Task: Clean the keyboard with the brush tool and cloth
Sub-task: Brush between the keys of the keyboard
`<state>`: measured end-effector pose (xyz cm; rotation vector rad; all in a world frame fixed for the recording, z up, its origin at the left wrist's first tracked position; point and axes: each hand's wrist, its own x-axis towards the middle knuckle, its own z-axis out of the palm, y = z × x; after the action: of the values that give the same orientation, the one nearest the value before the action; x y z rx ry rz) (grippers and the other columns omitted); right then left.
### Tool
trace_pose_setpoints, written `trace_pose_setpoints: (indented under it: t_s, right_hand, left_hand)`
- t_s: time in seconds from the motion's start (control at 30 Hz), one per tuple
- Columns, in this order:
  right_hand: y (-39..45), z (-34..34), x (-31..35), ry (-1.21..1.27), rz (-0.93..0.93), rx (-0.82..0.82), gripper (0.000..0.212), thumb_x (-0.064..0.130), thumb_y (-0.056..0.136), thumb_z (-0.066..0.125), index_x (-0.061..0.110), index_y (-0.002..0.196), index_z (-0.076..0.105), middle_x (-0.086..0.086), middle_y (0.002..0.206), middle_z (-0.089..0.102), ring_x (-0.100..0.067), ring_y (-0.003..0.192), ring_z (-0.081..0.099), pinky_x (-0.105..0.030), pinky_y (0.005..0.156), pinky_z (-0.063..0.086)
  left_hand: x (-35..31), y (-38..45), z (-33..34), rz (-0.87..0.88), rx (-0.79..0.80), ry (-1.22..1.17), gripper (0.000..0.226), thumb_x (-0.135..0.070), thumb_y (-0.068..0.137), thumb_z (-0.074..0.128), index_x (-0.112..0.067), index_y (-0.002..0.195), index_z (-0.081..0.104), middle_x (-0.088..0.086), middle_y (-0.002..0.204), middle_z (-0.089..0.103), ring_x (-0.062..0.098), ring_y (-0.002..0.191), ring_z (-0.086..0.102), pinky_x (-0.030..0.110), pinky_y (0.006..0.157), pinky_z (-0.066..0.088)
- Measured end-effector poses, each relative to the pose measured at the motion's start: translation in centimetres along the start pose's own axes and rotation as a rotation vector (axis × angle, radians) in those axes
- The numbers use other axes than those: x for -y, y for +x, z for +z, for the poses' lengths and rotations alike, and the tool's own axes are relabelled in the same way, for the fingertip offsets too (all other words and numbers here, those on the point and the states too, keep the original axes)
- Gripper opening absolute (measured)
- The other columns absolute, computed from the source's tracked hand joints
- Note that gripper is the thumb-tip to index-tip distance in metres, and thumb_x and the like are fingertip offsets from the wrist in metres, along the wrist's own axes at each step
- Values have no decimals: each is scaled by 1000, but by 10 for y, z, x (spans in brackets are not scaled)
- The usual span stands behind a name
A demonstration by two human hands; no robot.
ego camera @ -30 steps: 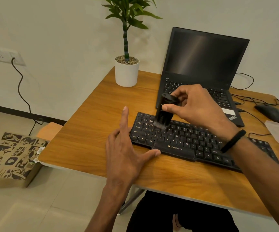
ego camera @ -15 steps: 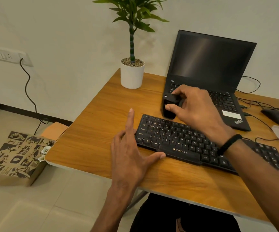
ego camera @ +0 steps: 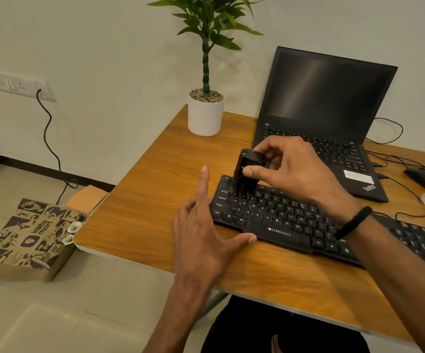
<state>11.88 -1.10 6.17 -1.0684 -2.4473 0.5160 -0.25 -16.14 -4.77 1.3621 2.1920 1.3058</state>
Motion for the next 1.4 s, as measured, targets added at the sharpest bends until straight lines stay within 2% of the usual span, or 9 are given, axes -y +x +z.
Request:
trace_pose_setpoints:
  t_s: [0.07, 0.2, 0.37, 0.53, 0.7, 0.87, 1.0, 1.2, 1.4]
  right_hand:
    - [1, -4, 1, 64, 14, 53, 32, 42, 80, 84, 28, 105, 69, 11, 91, 69, -1, 74, 61, -15, 64, 46]
    - [6, -1, -1, -51, 21, -100, 33, 42, 82, 83, 24, 106, 70, 13, 88, 66, 0, 71, 57, -17, 68, 44]
    - [0, -1, 3, 192, 71, 116, 31, 46, 79, 83, 27, 102, 75, 6, 86, 73, -7, 79, 68, -31, 75, 57]
    - [8, 11, 4, -161, 19, -212, 38, 44, 81, 83, 25, 112, 71, 9, 97, 71, -8, 84, 62, -33, 78, 58]
    - [7, 1, 7, 203, 78, 123, 33, 48, 78, 84, 28, 102, 74, 6, 88, 74, -7, 81, 69, -21, 70, 51]
    - [12, 14, 9, -69, 33, -193, 36, 41, 81, 84, 25, 110, 72, 10, 91, 69, -5, 79, 62, -22, 72, 54]
    - [14, 5, 13, 73, 26, 61, 33, 42, 76, 87, 29, 103, 73, 12, 90, 70, -2, 77, 64, -15, 68, 47]
    - [22, 12, 14, -38, 25, -114, 35, 39, 81, 84, 22, 109, 72, 9, 93, 68, -7, 83, 63, -29, 79, 55]
    - [22, 2, 24, 129, 52, 145, 28, 47, 77, 85, 26, 94, 75, 1, 85, 72, -4, 73, 63, -24, 65, 50]
  left_hand:
    - [0, 0, 0, 1, -1, 3, 153, -68, 50, 90, -55, 154, -21, -7, 147, 54, 16, 136, 40, 41, 113, 38]
    - [-1, 0, -1, 3, -2, -3, 154, -68, 49, 91, -55, 154, -21, -7, 145, 55, 16, 134, 40, 42, 112, 40]
    - [-1, -1, -1, 3, -5, 1, 153, -69, 50, 90, -54, 155, -20, -7, 146, 55, 17, 136, 40, 44, 113, 39]
    - [-1, -2, -2, 8, -11, 4, 153, -68, 50, 91, -52, 156, -18, -10, 143, 56, 15, 134, 40, 45, 112, 39]
    - [-1, -1, -1, -7, -2, 7, 153, -69, 49, 90, -55, 154, -22, -8, 147, 54, 17, 137, 39, 44, 114, 38]
    - [-1, -1, -1, 8, -6, 7, 153, -69, 50, 89, -52, 156, -20, -10, 144, 56, 14, 135, 39, 43, 113, 38]
    - [0, 1, -1, 0, -4, 8, 153, -70, 50, 89, -54, 154, -22, -7, 148, 54, 16, 138, 38, 41, 114, 37]
    - [0, -1, -1, 13, -7, -5, 153, -69, 50, 90, -53, 156, -20, -8, 146, 54, 16, 137, 38, 44, 114, 37]
    - [1, 0, -1, 19, -8, -1, 153, -67, 52, 91, -52, 156, -20, -9, 147, 54, 15, 137, 38, 42, 113, 37]
